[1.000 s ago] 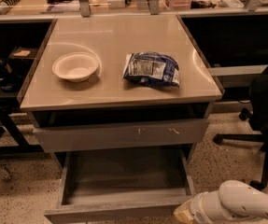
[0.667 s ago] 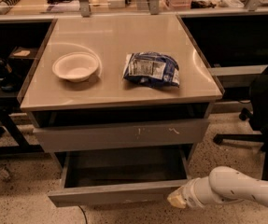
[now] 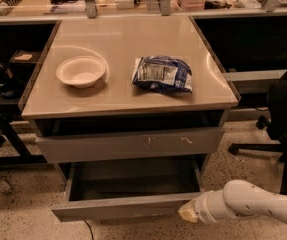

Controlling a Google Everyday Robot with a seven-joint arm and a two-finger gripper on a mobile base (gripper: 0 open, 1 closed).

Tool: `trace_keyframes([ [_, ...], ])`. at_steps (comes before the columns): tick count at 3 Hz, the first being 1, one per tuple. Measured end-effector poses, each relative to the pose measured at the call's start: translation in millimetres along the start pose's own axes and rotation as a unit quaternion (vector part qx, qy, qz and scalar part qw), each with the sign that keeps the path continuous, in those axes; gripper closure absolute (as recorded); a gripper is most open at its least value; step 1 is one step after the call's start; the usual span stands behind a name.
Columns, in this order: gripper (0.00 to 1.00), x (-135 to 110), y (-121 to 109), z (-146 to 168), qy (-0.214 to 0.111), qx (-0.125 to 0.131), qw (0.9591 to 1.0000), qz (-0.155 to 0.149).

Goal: Close middle drawer

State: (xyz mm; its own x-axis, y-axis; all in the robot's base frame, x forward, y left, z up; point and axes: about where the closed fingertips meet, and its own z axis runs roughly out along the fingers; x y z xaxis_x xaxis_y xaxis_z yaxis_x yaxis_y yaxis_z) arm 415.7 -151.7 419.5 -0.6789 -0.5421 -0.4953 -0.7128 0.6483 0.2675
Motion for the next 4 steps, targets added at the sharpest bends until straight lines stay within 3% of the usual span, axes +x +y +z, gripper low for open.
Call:
trace_keyframes([
  [4, 1.0, -54.1, -68.5, 20.9, -0.084, 0.058, 0.9947, 0.014],
])
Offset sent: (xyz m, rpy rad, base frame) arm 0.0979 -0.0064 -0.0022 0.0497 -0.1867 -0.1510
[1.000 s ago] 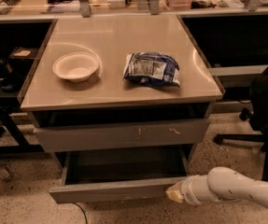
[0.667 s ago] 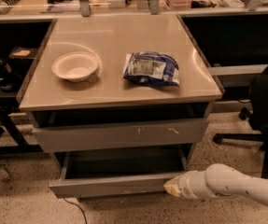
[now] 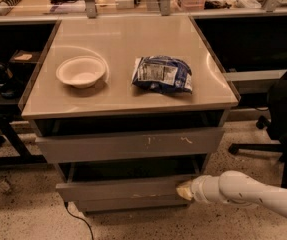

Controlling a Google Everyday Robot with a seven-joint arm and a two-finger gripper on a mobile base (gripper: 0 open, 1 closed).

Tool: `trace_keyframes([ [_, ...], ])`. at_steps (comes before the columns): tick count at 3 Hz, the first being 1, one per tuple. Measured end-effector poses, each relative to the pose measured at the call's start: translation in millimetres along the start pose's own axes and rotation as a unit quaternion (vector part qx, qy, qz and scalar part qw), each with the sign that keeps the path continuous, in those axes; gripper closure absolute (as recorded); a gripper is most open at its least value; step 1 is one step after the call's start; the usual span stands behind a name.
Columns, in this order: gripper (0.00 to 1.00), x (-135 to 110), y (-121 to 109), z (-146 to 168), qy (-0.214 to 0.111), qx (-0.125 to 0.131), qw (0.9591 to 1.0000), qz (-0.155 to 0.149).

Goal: Close middle drawer

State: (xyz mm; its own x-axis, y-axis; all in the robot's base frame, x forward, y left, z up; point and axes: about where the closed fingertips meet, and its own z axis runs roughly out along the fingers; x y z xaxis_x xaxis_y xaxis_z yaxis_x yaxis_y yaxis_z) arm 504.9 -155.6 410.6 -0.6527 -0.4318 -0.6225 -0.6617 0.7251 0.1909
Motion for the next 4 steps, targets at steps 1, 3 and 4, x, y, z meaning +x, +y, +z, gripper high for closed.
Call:
trace_keyframes([
  [1, 1.0, -7.5, -12.8, 10.2, -0.01, 0.005, 0.9999, 0.003],
  [3, 1.0, -24.0, -34.7, 27.2, -0.024, 0.015, 0.9996, 0.004],
  [4, 1.0, -24.0, -34.7, 27.2, -0.024, 0.015, 0.9996, 0.004],
])
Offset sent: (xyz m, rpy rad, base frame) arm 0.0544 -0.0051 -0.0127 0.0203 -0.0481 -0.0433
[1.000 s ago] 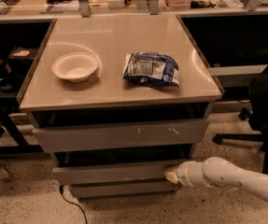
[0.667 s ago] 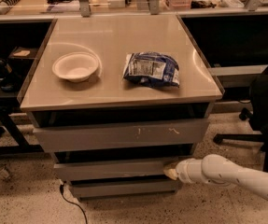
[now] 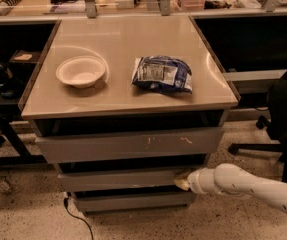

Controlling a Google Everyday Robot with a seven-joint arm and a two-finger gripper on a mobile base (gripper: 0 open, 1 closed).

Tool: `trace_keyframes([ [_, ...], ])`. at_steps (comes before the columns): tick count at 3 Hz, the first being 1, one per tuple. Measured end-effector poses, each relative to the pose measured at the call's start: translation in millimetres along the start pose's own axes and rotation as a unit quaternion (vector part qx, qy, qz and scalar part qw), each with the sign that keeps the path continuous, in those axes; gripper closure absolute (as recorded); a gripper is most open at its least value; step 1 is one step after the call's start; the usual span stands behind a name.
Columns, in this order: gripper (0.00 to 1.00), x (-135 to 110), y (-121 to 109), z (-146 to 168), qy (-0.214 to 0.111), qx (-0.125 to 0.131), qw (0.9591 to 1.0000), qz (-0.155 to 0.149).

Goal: Close middle drawer

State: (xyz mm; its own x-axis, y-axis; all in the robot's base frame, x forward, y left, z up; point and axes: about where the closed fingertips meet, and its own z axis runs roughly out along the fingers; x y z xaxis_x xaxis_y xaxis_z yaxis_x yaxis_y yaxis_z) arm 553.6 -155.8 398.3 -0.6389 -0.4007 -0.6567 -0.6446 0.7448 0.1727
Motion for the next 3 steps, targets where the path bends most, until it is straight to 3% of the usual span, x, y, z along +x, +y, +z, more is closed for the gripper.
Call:
trace_keyframes([
  [1, 1.0, 20.1, 8.8, -31.0, 0.024, 0.01, 0.9993, 0.026],
  [2, 1.0, 44.0, 17.3, -98.7, 0.044, 0.058, 0.993, 0.094],
  [3, 0.82, 46.7, 37.6, -119.5, 0.058, 0.06, 0.993, 0.083],
])
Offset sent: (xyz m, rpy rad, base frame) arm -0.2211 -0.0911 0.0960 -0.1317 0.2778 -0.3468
